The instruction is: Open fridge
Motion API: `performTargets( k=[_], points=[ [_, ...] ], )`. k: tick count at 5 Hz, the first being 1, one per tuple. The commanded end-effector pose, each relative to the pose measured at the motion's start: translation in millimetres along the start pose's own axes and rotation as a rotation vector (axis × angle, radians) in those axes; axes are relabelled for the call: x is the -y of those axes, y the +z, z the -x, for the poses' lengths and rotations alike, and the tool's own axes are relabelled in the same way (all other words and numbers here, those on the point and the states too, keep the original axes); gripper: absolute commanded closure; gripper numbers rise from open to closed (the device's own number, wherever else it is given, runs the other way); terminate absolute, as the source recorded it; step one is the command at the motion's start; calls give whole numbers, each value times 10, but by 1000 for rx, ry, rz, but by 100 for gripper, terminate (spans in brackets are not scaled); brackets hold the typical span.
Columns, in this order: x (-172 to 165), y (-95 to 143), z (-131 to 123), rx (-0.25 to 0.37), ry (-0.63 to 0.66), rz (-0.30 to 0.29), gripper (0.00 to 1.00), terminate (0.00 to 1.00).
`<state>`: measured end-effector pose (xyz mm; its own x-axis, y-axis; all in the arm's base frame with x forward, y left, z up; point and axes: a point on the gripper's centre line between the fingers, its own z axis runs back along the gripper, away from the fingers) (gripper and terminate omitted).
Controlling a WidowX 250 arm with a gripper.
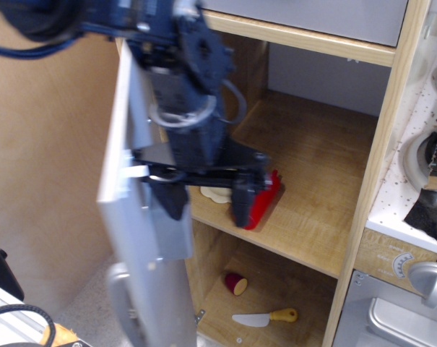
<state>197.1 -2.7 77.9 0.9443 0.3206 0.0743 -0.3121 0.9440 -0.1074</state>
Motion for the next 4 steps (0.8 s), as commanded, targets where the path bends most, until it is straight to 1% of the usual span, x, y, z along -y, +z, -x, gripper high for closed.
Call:
performTargets(
  k=[1, 2, 3, 4],
  points=[
    [-312, 130, -4, 45, -6, -23, 0, 0],
    [-584, 114, -81, 54, -22, 2, 0, 0],
    [-754, 139, -135, 78, -27, 1, 0, 0],
    [-833, 188, -200, 82, -21, 13, 0, 100]
  ],
)
